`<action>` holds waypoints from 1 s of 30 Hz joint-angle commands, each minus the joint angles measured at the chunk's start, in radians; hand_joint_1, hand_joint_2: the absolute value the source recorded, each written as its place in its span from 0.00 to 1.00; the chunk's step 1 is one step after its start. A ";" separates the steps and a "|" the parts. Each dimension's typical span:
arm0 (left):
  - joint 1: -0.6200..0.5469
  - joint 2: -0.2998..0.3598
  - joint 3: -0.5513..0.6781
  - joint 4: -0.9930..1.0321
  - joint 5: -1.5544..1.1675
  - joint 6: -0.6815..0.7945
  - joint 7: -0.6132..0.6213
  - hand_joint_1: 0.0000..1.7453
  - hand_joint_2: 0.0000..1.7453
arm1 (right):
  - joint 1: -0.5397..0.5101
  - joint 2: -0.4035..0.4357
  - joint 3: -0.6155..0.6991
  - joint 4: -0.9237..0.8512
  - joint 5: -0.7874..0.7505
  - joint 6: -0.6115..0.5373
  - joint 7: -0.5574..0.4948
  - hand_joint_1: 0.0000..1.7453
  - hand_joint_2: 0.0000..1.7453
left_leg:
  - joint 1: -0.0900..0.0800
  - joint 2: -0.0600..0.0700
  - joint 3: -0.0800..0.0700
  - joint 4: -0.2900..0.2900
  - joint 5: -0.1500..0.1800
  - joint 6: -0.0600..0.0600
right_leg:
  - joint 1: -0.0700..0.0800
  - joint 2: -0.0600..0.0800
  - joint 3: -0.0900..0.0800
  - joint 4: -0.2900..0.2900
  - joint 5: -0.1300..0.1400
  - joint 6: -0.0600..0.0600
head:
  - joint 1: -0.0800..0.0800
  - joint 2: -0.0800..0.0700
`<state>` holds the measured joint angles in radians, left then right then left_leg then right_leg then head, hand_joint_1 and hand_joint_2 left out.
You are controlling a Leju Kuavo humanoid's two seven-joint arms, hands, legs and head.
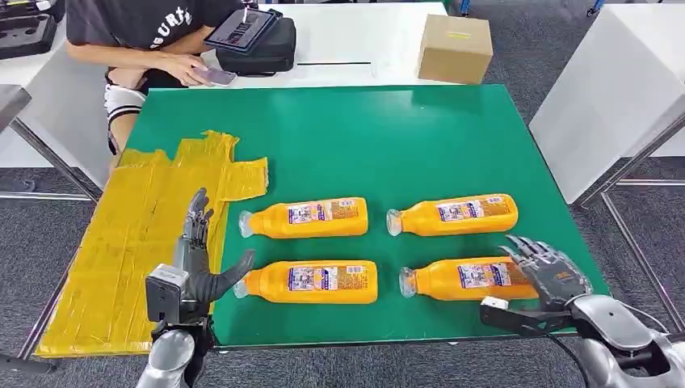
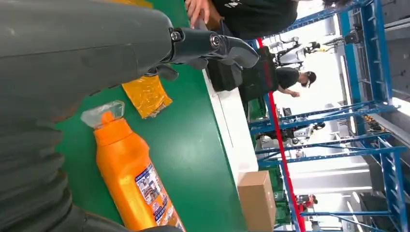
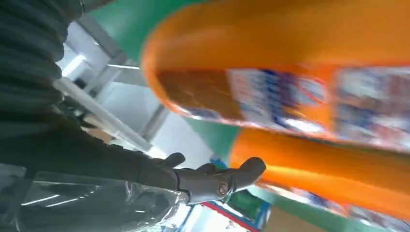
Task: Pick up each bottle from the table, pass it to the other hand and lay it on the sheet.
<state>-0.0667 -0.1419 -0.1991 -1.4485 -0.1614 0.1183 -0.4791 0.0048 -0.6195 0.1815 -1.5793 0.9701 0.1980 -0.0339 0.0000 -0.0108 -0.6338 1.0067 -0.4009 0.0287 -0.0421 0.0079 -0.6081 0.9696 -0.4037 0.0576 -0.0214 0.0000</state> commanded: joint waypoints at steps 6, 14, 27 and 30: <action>-0.011 0.005 0.011 0.033 -0.006 -0.007 0.009 0.00 1.00 | -0.033 0.068 0.005 0.077 0.054 0.024 0.032 0.00 1.00 | 0.001 0.002 0.003 -0.001 -0.001 -0.001 | 0.002 0.001 0.003 -0.002 0.000 -0.003 | 0.000 0.000; -0.011 0.000 0.011 0.033 -0.010 -0.011 0.017 0.00 1.00 | -0.057 0.104 0.048 0.119 0.073 0.001 0.020 0.00 1.00 | 0.002 0.003 0.007 -0.001 -0.002 -0.002 | 0.003 0.001 0.007 -0.003 -0.001 -0.005 | 0.000 0.000; -0.016 -0.004 0.009 0.050 -0.011 -0.013 0.019 0.00 1.00 | -0.097 0.137 0.103 0.208 0.075 -0.003 0.012 0.00 1.00 | 0.002 0.003 0.006 -0.001 -0.001 -0.002 | 0.002 0.001 0.006 -0.003 -0.001 -0.004 | 0.000 0.000; -0.012 -0.005 0.010 0.044 -0.011 -0.013 0.019 0.00 1.00 | -0.112 0.139 0.120 0.247 0.072 -0.001 0.011 0.00 1.00 | 0.002 0.003 0.007 -0.001 -0.002 -0.002 | 0.002 0.001 0.007 -0.003 -0.001 -0.004 | 0.000 0.000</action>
<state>-0.0639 -0.1511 -0.1991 -1.4481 -0.1698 0.1076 -0.4658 -0.0447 -0.5310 0.2300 -1.4806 1.0460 0.1976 -0.0168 0.0003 -0.0103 -0.6335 1.0066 -0.4005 0.0286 -0.0418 0.0081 -0.6080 0.9698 -0.4036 0.0575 -0.0217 0.0000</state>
